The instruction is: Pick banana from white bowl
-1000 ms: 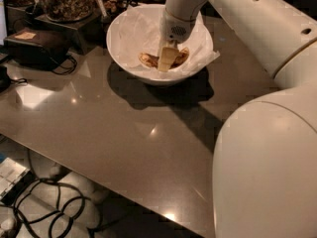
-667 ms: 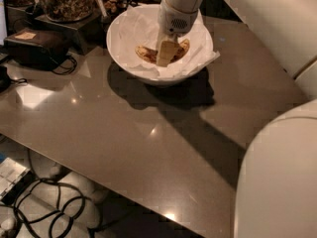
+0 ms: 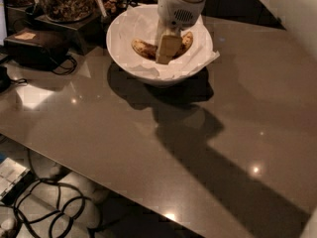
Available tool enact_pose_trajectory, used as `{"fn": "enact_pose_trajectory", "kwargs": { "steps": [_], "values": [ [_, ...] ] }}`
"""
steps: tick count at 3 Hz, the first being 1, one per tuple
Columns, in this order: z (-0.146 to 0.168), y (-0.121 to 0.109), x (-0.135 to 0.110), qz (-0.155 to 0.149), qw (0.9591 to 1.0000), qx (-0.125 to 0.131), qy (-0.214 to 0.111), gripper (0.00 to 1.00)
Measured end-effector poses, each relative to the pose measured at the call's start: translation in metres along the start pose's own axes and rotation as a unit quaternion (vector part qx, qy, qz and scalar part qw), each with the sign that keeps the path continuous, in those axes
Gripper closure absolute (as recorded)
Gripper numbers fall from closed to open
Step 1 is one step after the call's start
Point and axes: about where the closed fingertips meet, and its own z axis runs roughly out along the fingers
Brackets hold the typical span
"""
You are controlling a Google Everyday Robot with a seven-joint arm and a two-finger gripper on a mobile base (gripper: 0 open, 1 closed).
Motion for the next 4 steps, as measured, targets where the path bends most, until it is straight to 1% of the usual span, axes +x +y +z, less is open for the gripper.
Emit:
{"fn": "enact_pose_trajectory", "kwargs": {
  "steps": [1,2,3,4],
  "values": [
    [-0.004,0.001,-0.001,-0.001,1.0000,0.003,0.000,1.00],
    [-0.009,0.014,-0.003,0.001,1.0000,-0.004,0.000,1.00],
    [-0.026,0.046,-0.017,-0.017,0.9997,-0.010,-0.014,1.00],
    [-0.055,0.092,-0.047,-0.031,0.9988,-0.033,-0.020,1.00]
  ]
}}
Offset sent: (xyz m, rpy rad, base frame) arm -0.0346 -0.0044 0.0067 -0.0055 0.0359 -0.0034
